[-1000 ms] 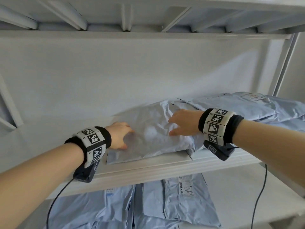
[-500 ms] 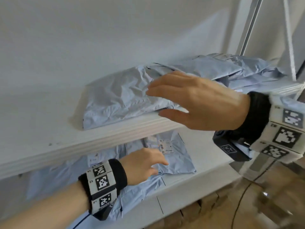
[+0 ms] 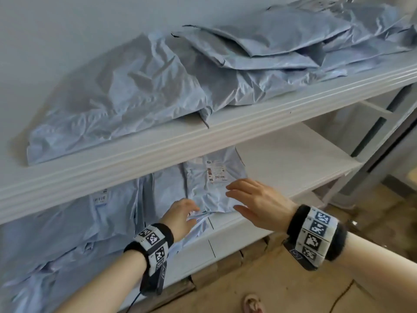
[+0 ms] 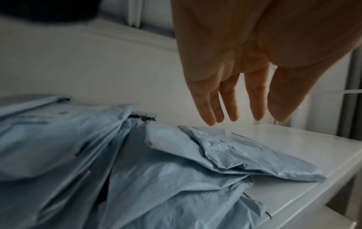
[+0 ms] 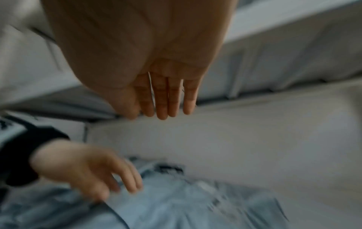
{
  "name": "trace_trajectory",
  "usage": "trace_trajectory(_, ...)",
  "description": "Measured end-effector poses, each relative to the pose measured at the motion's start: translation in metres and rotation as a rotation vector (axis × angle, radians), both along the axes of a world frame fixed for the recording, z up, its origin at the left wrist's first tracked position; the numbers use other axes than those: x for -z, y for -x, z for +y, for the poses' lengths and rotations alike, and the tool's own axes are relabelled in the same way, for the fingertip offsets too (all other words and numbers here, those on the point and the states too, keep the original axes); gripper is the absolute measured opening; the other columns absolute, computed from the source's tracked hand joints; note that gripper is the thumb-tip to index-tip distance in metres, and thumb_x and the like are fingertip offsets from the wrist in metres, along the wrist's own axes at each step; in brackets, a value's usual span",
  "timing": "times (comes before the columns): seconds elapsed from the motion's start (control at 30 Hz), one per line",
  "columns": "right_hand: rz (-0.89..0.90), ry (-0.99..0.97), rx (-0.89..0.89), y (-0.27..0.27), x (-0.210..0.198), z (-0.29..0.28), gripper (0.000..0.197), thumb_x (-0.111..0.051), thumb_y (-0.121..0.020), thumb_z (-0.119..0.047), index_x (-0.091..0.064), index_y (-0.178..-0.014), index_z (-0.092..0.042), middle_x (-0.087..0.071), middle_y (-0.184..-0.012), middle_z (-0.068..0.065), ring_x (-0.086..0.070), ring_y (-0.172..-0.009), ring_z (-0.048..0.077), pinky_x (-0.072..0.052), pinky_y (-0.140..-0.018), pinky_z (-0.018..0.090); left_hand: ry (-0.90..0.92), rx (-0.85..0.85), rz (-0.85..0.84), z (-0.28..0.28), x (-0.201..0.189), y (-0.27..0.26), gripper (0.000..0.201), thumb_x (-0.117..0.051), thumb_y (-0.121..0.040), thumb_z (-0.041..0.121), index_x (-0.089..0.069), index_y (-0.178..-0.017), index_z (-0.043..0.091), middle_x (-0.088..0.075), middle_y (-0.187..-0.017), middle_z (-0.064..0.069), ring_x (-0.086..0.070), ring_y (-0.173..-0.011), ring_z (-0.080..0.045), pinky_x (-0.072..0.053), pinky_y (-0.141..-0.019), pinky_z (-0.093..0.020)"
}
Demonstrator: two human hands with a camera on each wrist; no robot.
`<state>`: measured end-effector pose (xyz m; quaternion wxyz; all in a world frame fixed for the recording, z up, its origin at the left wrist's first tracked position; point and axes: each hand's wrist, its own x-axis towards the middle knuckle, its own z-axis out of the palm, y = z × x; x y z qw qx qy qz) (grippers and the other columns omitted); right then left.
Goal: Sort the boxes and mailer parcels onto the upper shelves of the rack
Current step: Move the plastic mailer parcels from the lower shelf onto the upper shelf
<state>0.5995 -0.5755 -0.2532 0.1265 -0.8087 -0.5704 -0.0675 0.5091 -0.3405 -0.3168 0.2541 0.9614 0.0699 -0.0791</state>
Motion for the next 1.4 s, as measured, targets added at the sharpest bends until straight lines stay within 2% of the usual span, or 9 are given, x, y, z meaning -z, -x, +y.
trace_trajectory(0.27,0.413,0.137,0.362,-0.116,0.131,-0.020,0.035,-0.053,-0.097,-0.021,-0.058,-0.130,-0.012,-0.044,-0.144,0.004,-0.046,-0.128,0.023,-0.042,-0.101,0.032,0.062,-0.330,-0.006,0.001,0.036,-0.071,0.044,-0.061,-0.089,0.009,-0.051,-0.132,0.006,-0.041,-0.142,-0.012,-0.041,-0.131,-0.025,-0.026,-0.108,-0.026)
trace_trajectory(0.4,0.563,0.160,0.470,-0.158,0.155,-0.017,0.037,-0.055,-0.095,-0.020,-0.056,-0.131,-0.010,-0.039,-0.146,0.009,-0.050,-0.125,0.028,-0.040,-0.104,0.035,0.123,-0.515,-0.013,0.002,0.051,-0.100,0.046,-0.062,-0.087,0.006,-0.050,-0.131,0.002,-0.046,-0.134,-0.020,-0.045,-0.125,-0.032,-0.034,-0.103,-0.033)
trace_trajectory(0.5,0.655,0.184,0.540,-0.180,0.165,-0.011,0.044,-0.057,-0.095,-0.021,-0.051,-0.136,-0.006,-0.036,-0.147,0.013,-0.050,-0.124,0.032,-0.038,-0.105,0.036,0.273,-0.666,0.025,0.004,0.059,-0.117,0.051,-0.061,-0.089,0.009,-0.043,-0.137,0.007,-0.049,-0.135,-0.013,-0.052,-0.117,-0.029,-0.040,-0.101,-0.034)
trace_trajectory(0.7,0.829,0.151,0.599,-0.207,0.174,0.000,0.049,-0.057,-0.094,-0.018,-0.045,-0.140,-0.006,-0.039,-0.144,0.014,-0.053,-0.121,0.030,-0.043,-0.104,0.036,0.450,-0.845,0.050,0.000,0.071,-0.141,0.033,-0.063,-0.088,0.008,-0.052,-0.119,0.007,-0.061,-0.120,-0.017,-0.060,-0.108,-0.034,-0.048,-0.097,-0.051)
trace_trajectory(0.8,0.864,0.164,0.604,-0.219,0.173,-0.001,0.054,-0.058,-0.093,-0.020,-0.041,-0.143,-0.008,-0.042,-0.141,0.014,-0.057,-0.114,0.028,-0.044,-0.098,0.033,0.525,-0.845,0.077,-0.009,0.073,-0.143,0.052,-0.064,-0.083,-0.005,-0.046,-0.130,0.009,-0.056,-0.127,-0.014,-0.054,-0.117,-0.033,-0.044,-0.102,-0.050)
trace_trajectory(0.9,0.888,0.194,0.600,-0.232,0.171,-0.007,0.060,-0.060,-0.091,-0.023,-0.037,-0.144,-0.008,-0.048,-0.139,0.013,-0.057,-0.116,0.029,-0.045,-0.097,0.034,0.512,-0.796,0.174,-0.017,0.076,-0.137,0.044,-0.065,-0.079,-0.008,-0.051,-0.115,0.013,-0.059,-0.112,-0.011,-0.057,-0.111,-0.034,-0.046,-0.098,-0.050)
trace_trajectory(1.07,0.958,0.201,0.653,-0.259,0.164,-0.009,0.061,-0.066,-0.087,-0.022,-0.040,-0.140,-0.006,-0.057,-0.129,0.014,-0.057,-0.113,0.032,-0.049,-0.095,0.040,0.513,-0.695,0.275,-0.030,0.088,-0.120,0.072,-0.072,-0.074,-0.005,-0.042,-0.138,0.009,-0.057,-0.130,-0.012,-0.056,-0.117,-0.029,-0.044,-0.103,-0.048)
trace_trajectory(1.23,1.100,0.120,0.747,-0.260,0.162,-0.002,0.068,-0.071,-0.081,-0.012,-0.037,-0.138,-0.002,-0.060,-0.119,0.015,-0.061,-0.106,0.033,-0.053,-0.092,0.047,0.603,-0.736,0.231,-0.035,0.091,-0.111,0.049,-0.077,-0.078,0.019,-0.058,-0.123,0.014,-0.067,-0.116,-0.005,-0.064,-0.106,-0.024,-0.048,-0.099,-0.046)
trace_trajectory(1.4,1.109,0.072,0.725,-0.240,0.156,0.000,0.021,-0.065,-0.079,-0.001,-0.064,-0.100,0.002,-0.068,-0.103,0.019,-0.065,-0.099,0.037,-0.055,-0.089,0.048,0.637,-0.750,0.206,-0.037,0.088,-0.108,0.037,-0.077,-0.079,0.020,-0.062,-0.113,0.013,-0.069,-0.112,-0.006,-0.065,-0.101,-0.023,-0.049,-0.097,-0.044)
